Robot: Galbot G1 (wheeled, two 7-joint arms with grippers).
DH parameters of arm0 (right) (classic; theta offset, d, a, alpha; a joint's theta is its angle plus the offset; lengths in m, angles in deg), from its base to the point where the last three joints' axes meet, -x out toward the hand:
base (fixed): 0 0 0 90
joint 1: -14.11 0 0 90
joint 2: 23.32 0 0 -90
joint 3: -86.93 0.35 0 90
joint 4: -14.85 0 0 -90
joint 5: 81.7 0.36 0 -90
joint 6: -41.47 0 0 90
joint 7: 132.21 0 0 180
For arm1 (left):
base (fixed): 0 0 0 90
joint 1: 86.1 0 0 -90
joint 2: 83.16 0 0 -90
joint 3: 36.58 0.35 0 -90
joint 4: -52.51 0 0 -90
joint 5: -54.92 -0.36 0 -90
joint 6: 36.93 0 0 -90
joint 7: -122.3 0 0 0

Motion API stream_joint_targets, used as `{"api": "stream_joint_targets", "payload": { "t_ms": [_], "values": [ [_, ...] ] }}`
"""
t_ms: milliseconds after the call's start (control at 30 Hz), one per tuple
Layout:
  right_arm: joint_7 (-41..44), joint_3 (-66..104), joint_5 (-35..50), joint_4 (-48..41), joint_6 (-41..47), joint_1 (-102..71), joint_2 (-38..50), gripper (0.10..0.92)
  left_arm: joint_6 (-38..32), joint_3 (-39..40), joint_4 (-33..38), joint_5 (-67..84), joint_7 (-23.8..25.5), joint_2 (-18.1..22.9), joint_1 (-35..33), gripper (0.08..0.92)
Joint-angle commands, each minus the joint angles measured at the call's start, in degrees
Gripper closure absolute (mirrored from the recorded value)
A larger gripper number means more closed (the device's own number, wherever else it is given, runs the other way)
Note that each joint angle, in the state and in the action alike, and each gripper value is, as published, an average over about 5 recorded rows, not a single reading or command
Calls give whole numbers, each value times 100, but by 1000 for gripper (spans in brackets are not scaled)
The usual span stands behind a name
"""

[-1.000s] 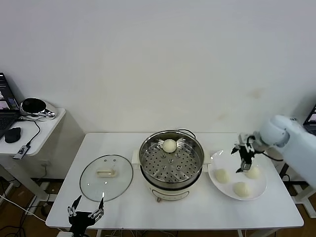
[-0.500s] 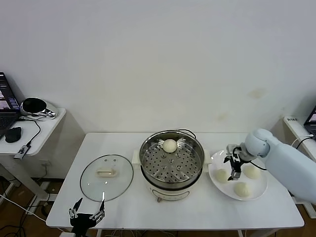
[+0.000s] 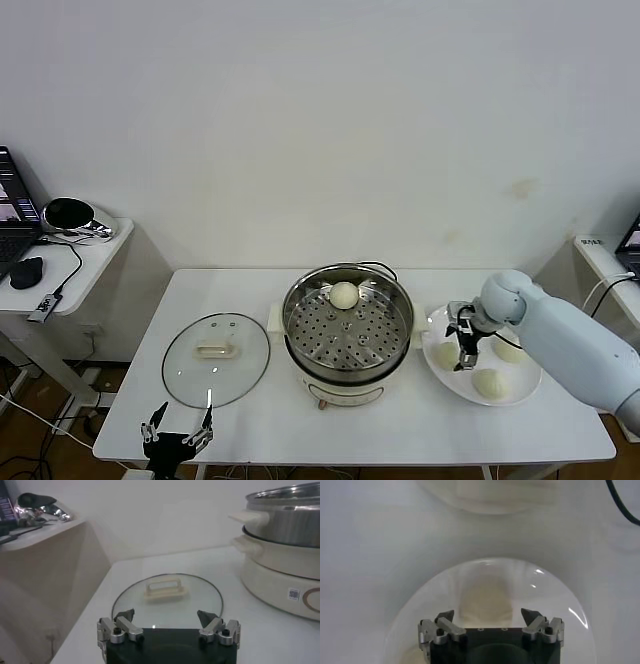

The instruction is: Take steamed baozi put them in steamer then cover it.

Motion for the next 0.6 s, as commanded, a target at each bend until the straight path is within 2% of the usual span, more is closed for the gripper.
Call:
{"api": "stream_joint_targets", "payload": {
  "t_ms": [33, 267, 467, 600],
  "values": [
    [-12, -35, -67, -164, -23, -18, -102, 203, -1, 4, -9, -3, 0, 10, 2, 177],
    [4, -13, -12, -165, -12, -3, -66, 232, -3, 12, -10, -5, -3, 20, 2, 177],
    [54, -8, 143, -134, -4, 94, 7, 373, -7, 15, -1, -6, -5, 29, 14, 177],
    [122, -115, 371, 64, 33, 337, 216, 403, -8, 18, 24, -9, -8, 36, 26, 177]
  ]
}}
